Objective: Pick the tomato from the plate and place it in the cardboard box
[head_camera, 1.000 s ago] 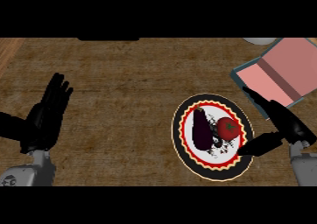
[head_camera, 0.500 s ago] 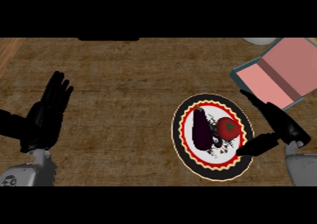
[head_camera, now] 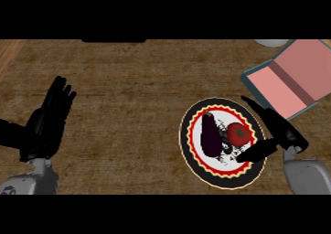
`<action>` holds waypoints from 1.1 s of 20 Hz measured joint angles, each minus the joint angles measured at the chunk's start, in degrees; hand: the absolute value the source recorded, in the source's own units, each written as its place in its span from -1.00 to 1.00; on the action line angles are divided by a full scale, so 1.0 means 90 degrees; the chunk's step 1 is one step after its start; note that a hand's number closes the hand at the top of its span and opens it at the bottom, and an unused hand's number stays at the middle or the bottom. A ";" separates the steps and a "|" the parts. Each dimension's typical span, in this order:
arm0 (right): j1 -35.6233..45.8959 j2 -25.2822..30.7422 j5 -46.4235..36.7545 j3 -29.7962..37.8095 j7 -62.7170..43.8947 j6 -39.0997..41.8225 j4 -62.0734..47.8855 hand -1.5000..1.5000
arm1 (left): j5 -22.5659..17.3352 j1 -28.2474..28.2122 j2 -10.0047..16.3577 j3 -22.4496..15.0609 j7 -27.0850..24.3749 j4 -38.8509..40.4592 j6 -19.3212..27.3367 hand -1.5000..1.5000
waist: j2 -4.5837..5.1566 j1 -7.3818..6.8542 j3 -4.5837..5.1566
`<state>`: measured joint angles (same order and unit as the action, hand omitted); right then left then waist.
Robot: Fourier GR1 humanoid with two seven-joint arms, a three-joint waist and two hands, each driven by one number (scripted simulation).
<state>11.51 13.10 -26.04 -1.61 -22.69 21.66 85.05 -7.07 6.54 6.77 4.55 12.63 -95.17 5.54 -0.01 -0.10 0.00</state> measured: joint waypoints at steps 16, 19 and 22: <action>0.0090 -0.0189 -0.0633 0.0029 0.0786 -0.0253 -0.0745 1.00 | 0.0130 0.0135 -0.0099 0.0053 -0.0002 0.0164 -0.0041 0.00 | 0.0001 0.0005 0.0000; 0.0116 -0.0107 -0.0835 -0.0072 0.1109 -0.0344 -0.0812 1.00 | 0.0151 0.0180 -0.0133 0.0063 -0.0148 0.0363 -0.0056 0.00 | 0.0001 0.0008 -0.0001; -0.0013 -0.0156 -0.1148 -0.0278 0.1201 -0.0567 -0.0627 1.00 | 0.0187 0.0099 -0.0156 0.0018 -0.0085 0.0213 -0.0032 0.00 | -0.0001 0.0008 0.0000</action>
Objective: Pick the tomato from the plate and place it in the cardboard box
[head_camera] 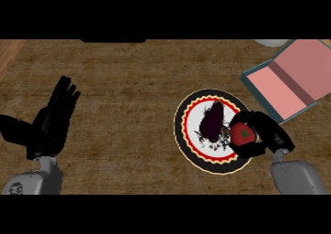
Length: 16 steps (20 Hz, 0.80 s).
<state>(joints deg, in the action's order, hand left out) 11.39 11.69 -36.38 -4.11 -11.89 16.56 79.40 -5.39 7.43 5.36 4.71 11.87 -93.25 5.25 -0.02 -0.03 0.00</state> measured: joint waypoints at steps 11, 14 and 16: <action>0.0097 -0.0241 -0.1157 -0.0866 0.0100 -0.0639 0.0716 1.00 | -0.0022 -0.0091 0.0045 0.0028 0.0112 -0.0202 -0.0047 0.00 | -0.0014 -0.0034 0.0005; 0.0430 -0.0506 -0.1956 -0.1919 -0.0132 -0.0548 0.0958 1.00 | -0.0076 -0.0050 0.0083 0.0034 0.0171 -0.0189 -0.0111 0.00 | -0.0030 -0.0113 0.0014; 0.0582 -0.0763 -0.2418 -0.2539 -0.0379 -0.0494 0.1161 1.00 | -0.0068 -0.0127 0.0067 0.0029 0.0066 -0.0163 -0.0136 0.00 | -0.0033 -0.0099 0.0013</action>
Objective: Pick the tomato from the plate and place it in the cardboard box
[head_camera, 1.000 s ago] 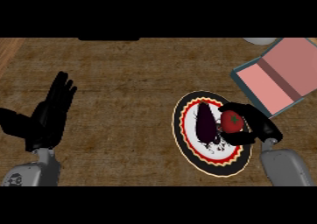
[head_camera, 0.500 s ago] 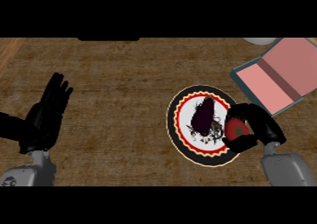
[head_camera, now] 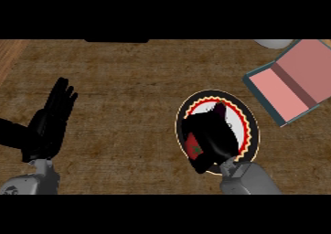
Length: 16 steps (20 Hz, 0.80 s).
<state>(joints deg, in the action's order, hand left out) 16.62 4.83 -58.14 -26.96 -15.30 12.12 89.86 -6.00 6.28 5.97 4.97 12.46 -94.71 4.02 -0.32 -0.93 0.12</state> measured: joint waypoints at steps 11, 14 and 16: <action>0.0537 -0.0496 -0.0426 -0.1808 -0.2015 0.0378 0.1925 1.00 | 0.0041 -0.0020 -0.0027 0.0010 0.0057 -0.0069 0.0071 0.00 | 0.0013 0.0087 -0.0010; 0.0829 -0.0516 -0.0394 -0.1612 -0.2679 0.0138 0.2318 1.00 | 0.0063 0.0028 -0.0042 0.0025 0.0006 0.0008 0.0099 0.00 | 0.0016 0.0091 -0.0010; 0.1014 -0.0524 -0.0424 -0.1289 -0.2963 0.0052 0.2480 1.00 | 0.0036 0.0020 -0.0034 0.0026 0.0034 -0.0058 0.0079 0.00 | 0.0017 0.0092 -0.0010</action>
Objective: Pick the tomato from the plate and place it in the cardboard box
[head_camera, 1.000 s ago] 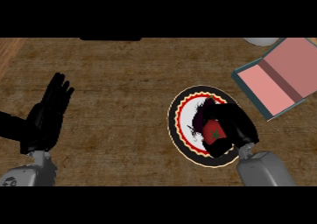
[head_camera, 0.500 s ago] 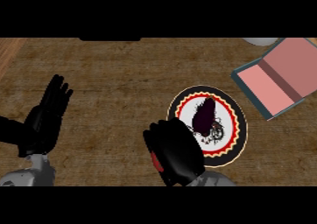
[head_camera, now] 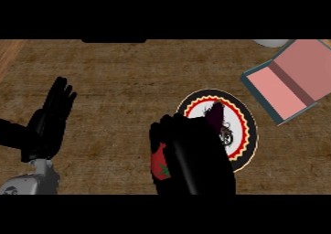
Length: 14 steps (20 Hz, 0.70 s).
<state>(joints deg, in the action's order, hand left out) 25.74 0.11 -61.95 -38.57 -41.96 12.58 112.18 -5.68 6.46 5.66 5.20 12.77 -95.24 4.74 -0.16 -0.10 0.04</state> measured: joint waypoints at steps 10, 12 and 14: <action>0.0747 0.0220 0.0305 0.2209 -0.0317 0.0542 0.0388 1.00 | -0.0086 -0.0097 0.0062 0.0056 0.0118 -0.0150 -0.0077 0.00 | 0.0013 -0.0001 -0.0003; 0.0862 0.0391 0.0473 0.2679 -0.0128 0.0608 0.0188 1.00 | -0.0034 -0.0118 0.0011 -0.0006 0.0069 -0.0160 -0.0058 0.00 | 0.0016 -0.0003 -0.0004; 0.1002 0.0559 0.0649 0.3134 0.0068 0.0637 -0.0067 1.00 | -0.0009 -0.0074 -0.0010 0.0015 -0.0038 0.0001 -0.0049 0.00 | 0.0021 -0.0001 -0.0005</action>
<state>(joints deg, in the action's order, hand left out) 34.77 5.14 -56.11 -10.36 -41.35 18.32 111.57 -5.76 5.80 5.57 5.33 12.43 -95.22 4.30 0.03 -0.11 -0.01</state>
